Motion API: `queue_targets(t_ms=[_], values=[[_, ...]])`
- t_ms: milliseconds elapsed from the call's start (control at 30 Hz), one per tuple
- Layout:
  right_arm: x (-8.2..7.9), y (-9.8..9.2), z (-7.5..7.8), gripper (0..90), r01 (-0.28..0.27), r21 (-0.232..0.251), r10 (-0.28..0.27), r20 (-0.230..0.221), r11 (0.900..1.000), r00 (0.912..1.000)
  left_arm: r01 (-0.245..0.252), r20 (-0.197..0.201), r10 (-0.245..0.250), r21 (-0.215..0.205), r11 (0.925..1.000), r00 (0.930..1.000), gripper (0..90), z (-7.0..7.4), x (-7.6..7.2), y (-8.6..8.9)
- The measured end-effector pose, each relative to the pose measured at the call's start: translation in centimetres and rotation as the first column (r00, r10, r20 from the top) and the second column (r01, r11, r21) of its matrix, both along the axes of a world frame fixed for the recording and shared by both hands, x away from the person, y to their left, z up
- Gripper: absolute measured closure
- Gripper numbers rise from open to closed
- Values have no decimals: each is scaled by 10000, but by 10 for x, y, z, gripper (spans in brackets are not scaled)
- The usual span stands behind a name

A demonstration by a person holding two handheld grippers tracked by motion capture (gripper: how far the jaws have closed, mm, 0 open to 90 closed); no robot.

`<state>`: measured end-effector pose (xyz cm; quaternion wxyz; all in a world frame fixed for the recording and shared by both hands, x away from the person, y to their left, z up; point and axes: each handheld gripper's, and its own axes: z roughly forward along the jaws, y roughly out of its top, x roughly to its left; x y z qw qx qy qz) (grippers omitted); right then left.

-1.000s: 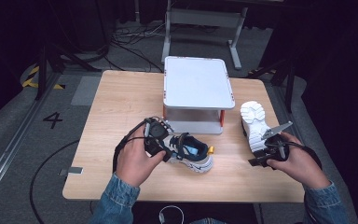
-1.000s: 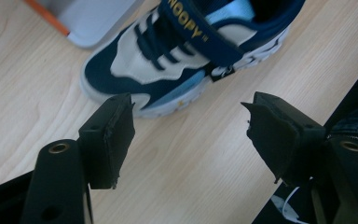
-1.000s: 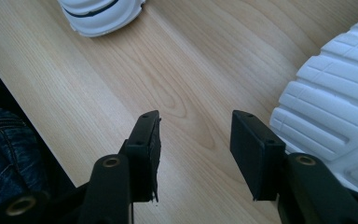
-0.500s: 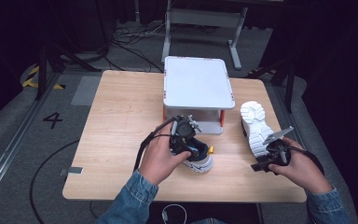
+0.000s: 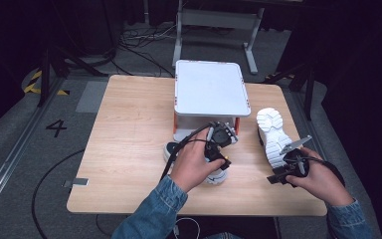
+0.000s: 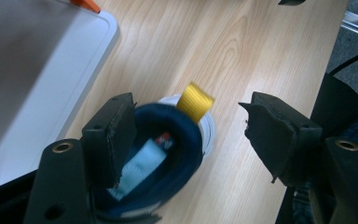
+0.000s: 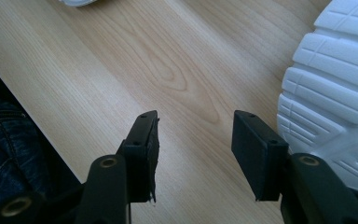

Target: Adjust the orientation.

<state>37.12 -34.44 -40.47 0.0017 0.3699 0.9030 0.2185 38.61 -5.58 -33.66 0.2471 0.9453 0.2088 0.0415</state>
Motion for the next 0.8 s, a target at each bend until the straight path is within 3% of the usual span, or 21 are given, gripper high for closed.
queue_targets(t_ms=[333,367,500,567,600,633,800], values=[[-1,0,0,520,-7,23,7,-21,10000,10000,462,216,-478,707,9964,9986,374,-15,1,-23],[-1,1,0,519,-26,14,26,-34,10000,10000,546,264,-571,864,9948,9980,401,-17,2,-26],[-2,1,1,519,-60,70,60,-46,10000,10000,671,911,-810,1463,9870,9925,681,-22,-1,-28],[-2,0,2,519,-42,100,42,-41,9999,10000,694,950,-856,1622,9843,9918,801,-21,-4,-29],[-2,0,2,519,-35,94,36,-39,9999,10000,742,694,-875,1760,9816,9937,852,-20,-6,-30],[-2,0,2,519,-17,74,17,-46,10000,10000,745,779,-899,1830,9803,9929,867,-20,-7,-30],[-2,-1,2,519,-35,78,35,-39,10000,10000,866,442,-961,1807,9797,9944,871,-19,-13,-24]])
